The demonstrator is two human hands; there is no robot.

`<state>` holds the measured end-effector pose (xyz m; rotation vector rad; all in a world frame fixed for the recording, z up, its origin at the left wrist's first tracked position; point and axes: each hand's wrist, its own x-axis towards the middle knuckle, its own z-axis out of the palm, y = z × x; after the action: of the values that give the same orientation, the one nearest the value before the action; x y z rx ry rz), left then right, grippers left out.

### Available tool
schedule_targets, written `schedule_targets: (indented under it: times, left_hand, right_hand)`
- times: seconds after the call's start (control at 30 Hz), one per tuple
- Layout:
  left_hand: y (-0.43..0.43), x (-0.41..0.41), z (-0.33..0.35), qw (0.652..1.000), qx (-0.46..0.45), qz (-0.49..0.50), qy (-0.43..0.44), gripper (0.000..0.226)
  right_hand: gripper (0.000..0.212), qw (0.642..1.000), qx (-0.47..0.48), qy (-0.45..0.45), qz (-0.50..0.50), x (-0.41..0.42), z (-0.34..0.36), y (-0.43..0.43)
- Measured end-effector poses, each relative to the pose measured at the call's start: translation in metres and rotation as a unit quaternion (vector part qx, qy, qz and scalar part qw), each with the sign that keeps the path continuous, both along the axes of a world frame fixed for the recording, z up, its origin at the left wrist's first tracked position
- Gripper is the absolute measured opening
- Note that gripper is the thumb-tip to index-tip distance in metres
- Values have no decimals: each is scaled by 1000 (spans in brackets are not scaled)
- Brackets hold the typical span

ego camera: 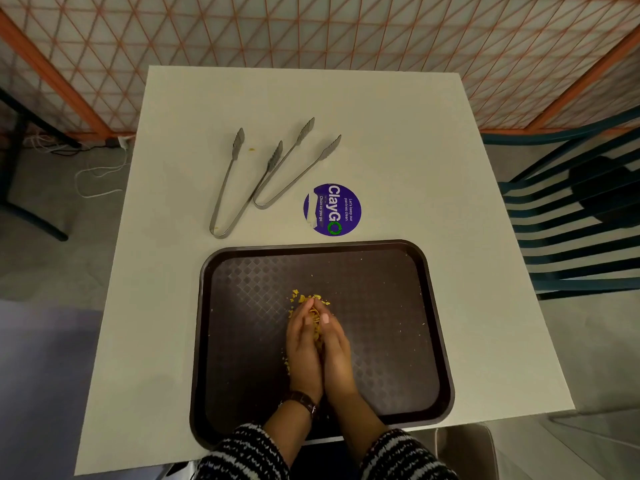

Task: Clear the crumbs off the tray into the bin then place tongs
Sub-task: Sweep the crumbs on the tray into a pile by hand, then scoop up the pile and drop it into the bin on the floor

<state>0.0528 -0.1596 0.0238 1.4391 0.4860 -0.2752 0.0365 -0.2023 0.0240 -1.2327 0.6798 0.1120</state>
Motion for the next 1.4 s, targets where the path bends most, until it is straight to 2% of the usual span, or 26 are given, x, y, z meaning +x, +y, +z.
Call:
schedule_targets:
  times: [0.1, 0.17, 0.27, 0.33, 0.47, 0.63, 0.93, 1.2, 1.4]
  left_hand:
    - [-1, 8, 6, 984, -126, 87, 88, 29]
    - [-2, 14, 11, 953, -220, 140, 153, 26]
    - [-1, 20, 23, 913, -310, 184, 192, 24]
    - [0, 21, 30, 899, -341, 191, 198, 27]
    - [5, 22, 35, 896, -348, 176, 213, 31]
    - [8, 26, 38, 897, -362, 149, 206, 30]
    - [12, 32, 47, 895, -377, 119, 208, 27]
    - [11, 25, 47, 894, -385, 107, 202, 25]
    - [6, 27, 51, 896, -377, 101, 210, 26]
  right_hand:
    - [33, 983, 145, 25, -106, 7, 6, -2]
    - [33, 964, 208, 44, -162, 11, 7, -1]
    - [30, 942, 229, 64, -235, 18, 7, 2]
    - [28, 934, 229, 71, -264, 23, 8, 1]
    - [20, 929, 221, 90, -284, 32, 19, 0]
    - [23, 919, 227, 101, -306, 40, 28, 7]
    - [16, 915, 240, 67, -316, 38, 35, 9]
    - [27, 895, 309, 45, -318, 26, 32, 8]
    - [45, 880, 342, 41, -327, 28, 36, 6]
